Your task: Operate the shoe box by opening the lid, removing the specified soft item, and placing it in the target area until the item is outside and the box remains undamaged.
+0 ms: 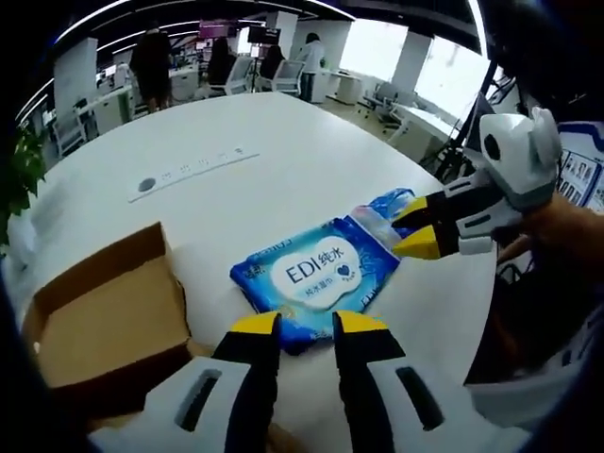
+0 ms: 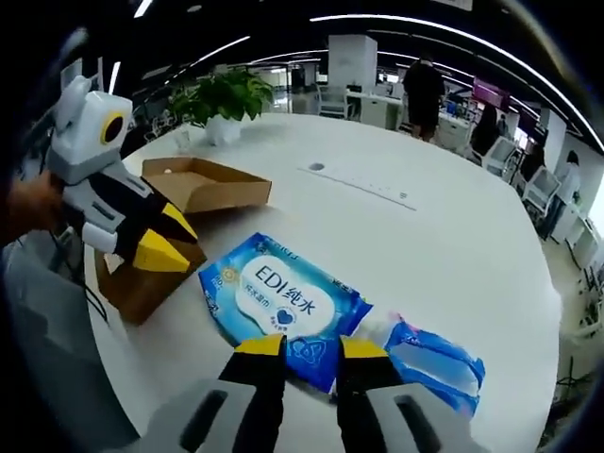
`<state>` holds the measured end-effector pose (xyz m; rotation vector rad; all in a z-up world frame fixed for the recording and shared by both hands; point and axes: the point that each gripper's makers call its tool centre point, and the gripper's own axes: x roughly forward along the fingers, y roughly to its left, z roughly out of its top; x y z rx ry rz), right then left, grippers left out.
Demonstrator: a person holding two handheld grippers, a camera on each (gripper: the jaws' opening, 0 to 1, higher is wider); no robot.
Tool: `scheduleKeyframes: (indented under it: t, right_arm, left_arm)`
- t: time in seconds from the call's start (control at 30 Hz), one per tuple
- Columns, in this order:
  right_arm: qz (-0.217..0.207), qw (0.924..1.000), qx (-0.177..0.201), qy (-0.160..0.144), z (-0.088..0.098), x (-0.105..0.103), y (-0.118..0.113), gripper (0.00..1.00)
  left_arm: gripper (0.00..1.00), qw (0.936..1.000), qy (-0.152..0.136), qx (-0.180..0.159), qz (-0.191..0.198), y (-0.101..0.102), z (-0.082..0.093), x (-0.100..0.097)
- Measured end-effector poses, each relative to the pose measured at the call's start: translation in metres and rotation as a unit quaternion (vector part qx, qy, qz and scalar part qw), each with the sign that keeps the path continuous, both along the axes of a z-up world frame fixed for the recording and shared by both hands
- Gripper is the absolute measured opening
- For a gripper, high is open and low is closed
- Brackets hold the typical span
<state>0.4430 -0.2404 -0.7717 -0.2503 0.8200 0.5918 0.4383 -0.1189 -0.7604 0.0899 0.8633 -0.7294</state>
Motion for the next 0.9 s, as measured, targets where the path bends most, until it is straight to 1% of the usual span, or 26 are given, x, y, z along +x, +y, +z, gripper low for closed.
scheduleKeyframes:
  t: [0.07, 0.13, 0.23, 0.3, 0.37, 0.47, 0.67, 0.77, 0.9]
  right_arm:
    - [0.016, 0.9999, -0.001, -0.003, 0.004, -0.003, 0.006, 0.19]
    - [0.033, 0.9995, 0.001, -0.004, 0.009, -0.007, 0.012, 0.22]
    - [0.051, 0.9987, 0.007, -0.005, 0.014, -0.011, 0.022, 0.26]
    - [0.067, 0.9977, 0.006, -0.012, 0.019, -0.013, 0.029, 0.27]
    - [0.079, 0.9968, 0.004, -0.012, 0.022, -0.015, 0.035, 0.29]
    - [0.098, 0.995, 0.004, -0.018, 0.028, -0.016, 0.046, 0.3]
    - [0.144, 0.9891, 0.013, -0.027, 0.042, -0.021, 0.075, 0.35]
    - [0.168, 0.9854, 0.015, -0.026, 0.047, -0.026, 0.09, 0.39]
    - [0.187, 0.9817, 0.021, -0.027, 0.051, -0.03, 0.105, 0.41]
  left_arm:
    - [0.26, 1.0, -0.003, 0.001, -0.005, 0.002, 0.002, -0.004]
    - [0.27, 1.0, -0.003, 0.0, -0.007, 0.006, 0.006, -0.007]
    - [0.31, 1.0, -0.004, -0.003, -0.006, 0.012, 0.009, -0.011]
    - [0.34, 1.0, -0.009, -0.003, -0.003, 0.02, 0.014, -0.014]
    - [0.35, 0.9999, -0.011, -0.008, 0.005, 0.026, 0.019, -0.016]
    - [0.39, 0.9997, -0.017, -0.013, 0.01, 0.031, 0.025, -0.018]
    - [0.44, 0.9991, -0.034, -0.02, 0.017, 0.045, 0.039, -0.024]
    - [0.47, 0.9988, -0.039, -0.021, 0.019, 0.054, 0.044, -0.027]
    - [0.51, 0.9983, -0.047, -0.02, 0.027, 0.071, 0.046, -0.031]
